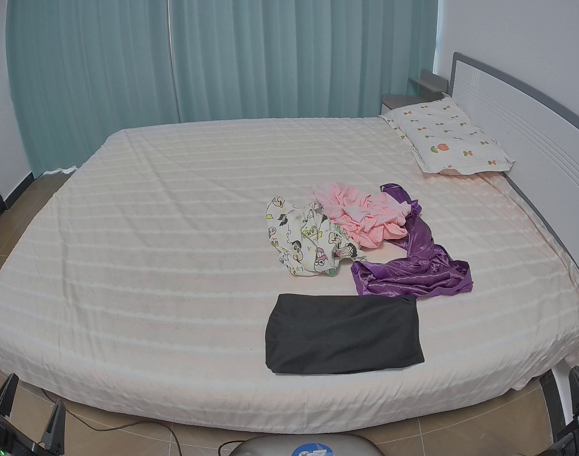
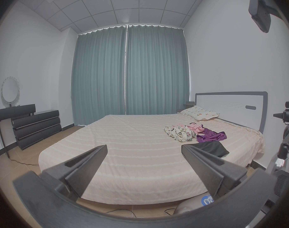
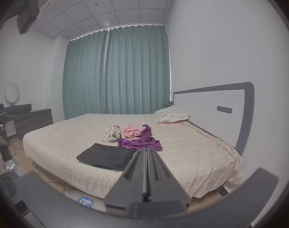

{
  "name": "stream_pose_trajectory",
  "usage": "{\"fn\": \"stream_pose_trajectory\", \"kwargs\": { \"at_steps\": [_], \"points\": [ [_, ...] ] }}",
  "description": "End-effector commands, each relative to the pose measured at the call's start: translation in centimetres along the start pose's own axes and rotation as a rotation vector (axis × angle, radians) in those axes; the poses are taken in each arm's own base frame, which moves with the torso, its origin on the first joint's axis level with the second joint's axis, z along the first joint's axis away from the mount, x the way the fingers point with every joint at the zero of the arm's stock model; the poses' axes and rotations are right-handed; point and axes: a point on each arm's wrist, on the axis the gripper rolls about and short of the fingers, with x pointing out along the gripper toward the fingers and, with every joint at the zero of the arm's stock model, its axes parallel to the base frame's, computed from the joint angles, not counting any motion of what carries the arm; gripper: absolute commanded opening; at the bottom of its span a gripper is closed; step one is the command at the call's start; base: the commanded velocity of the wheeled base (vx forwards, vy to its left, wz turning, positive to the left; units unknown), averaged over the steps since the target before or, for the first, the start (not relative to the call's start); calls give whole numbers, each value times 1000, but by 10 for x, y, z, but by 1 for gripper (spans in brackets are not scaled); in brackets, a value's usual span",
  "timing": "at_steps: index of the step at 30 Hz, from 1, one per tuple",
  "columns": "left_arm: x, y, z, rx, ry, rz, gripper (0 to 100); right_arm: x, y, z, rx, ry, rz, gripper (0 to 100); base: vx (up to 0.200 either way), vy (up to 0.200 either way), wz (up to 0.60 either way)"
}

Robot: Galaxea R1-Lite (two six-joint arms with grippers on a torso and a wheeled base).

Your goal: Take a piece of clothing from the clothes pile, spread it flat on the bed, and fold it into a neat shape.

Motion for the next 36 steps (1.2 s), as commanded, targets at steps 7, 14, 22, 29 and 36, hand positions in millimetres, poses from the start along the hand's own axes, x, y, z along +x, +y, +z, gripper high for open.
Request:
{"fn": "stream_pose_trajectory", "kwargs": {
  "at_steps": [7, 14, 22, 29, 36],
  "points": [
    [0, 0, -5, 0, 4, -1, 100, 0, 0, -5, 1, 5, 1, 0, 0, 0, 0],
    [0, 0, -5, 0, 4, -1, 100, 0, 0, -5, 1, 5, 1, 0, 0, 0, 0],
    [0, 0, -5, 0, 4, -1, 100, 0, 0, -5, -1, 5, 1, 0, 0, 0, 0],
    [0, 0, -5, 0, 4, 1, 100, 0, 0, -5, 1, 5, 1, 0, 0, 0, 0],
    [0, 0, -5, 0, 4, -1, 100, 0, 0, -5, 5, 5, 0, 0, 0, 0, 0]
  ]
}}
